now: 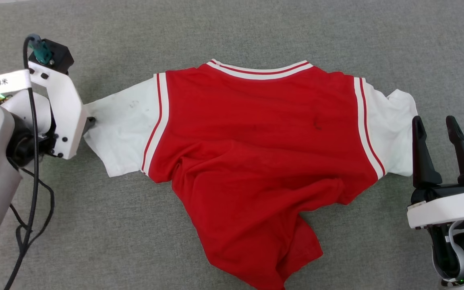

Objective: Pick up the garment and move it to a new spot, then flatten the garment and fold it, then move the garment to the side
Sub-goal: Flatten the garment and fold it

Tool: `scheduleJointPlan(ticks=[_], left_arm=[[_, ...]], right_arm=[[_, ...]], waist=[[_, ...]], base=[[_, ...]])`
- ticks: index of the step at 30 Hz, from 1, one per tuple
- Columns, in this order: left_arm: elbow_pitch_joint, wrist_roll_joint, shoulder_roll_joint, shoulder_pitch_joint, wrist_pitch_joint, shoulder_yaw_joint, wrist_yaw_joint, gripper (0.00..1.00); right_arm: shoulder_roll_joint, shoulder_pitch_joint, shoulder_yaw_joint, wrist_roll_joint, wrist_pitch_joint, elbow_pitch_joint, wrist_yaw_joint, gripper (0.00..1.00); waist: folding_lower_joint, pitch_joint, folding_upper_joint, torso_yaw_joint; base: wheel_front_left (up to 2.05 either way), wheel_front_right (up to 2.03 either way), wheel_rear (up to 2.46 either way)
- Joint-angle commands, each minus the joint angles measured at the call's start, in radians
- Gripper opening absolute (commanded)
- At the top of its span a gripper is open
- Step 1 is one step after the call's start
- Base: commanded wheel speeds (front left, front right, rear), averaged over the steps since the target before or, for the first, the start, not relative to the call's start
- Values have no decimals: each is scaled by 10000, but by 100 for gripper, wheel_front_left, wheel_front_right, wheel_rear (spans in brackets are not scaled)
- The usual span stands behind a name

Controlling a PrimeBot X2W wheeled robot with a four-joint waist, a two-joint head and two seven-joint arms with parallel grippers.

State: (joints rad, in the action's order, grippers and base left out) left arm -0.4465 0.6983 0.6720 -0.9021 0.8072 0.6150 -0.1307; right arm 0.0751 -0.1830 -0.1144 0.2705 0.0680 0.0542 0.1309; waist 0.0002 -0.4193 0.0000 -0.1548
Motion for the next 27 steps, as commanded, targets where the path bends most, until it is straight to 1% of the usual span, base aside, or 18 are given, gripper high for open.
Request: scheduleJointPlan(ticks=[1,4,7,11,12,13,14,16,19,23,27], left_arm=[[-71,-104,98,-160,-18,102,9,100],[-265,-19,114,-192,-165,372,9,100],[-434,235,46,-132,-20,676,9,100],[-430,1216,-315,230,350,912,-14,100],[-399,1396,-324,307,510,1026,-16,80],[-395,1593,-300,371,691,1118,-16,25],[-365,1778,-284,429,820,1181,-14,0],[-401,2073,-268,462,827,1078,-11,0],[-544,2234,-184,409,479,848,1,0],[-666,2329,-68,421,-329,433,50,0],[-349,2537,53,811,-1132,36,188,0]], right_arm=[[-59,-142,-4,-9,63,-20,-4,100],[-68,-176,12,-45,99,-40,-5,100],[-82,-197,45,-55,96,-36,-5,100],[-82,-198,21,-124,72,-39,-5,100],[-76,-194,2,-152,64,-44,-5,100],[-75,-188,-16,-172,55,-45,-5,100],[-74,-182,-21,-184,42,-46,-4,100],[-72,-169,-50,-234,23,-45,-5,100],[-1,-134,-38,-324,-20,-40,-5,100],[59,-48,-30,-399,-122,-73,-5,100],[161,120,-128,-462,-313,-81,-5,100]], waist=[[-2,-57,0,-37],[-2,-93,0,-48],[-2,-109,0,-39],[-2,-139,0,23],[-2,-144,0,44],[-2,-146,0,69],[-2,-143,0,96],[-2,-112,0,161],[-2,14,0,289],[-2,379,0,453],[-2,855,0,718]], base=[[0,0,0],[0,0,0],[0,0,0],[0,0,0],[0,0,0],[0,0,0],[0,0,0],[0,0,0],[0,0,0],[0,0,0],[0,0,0]])
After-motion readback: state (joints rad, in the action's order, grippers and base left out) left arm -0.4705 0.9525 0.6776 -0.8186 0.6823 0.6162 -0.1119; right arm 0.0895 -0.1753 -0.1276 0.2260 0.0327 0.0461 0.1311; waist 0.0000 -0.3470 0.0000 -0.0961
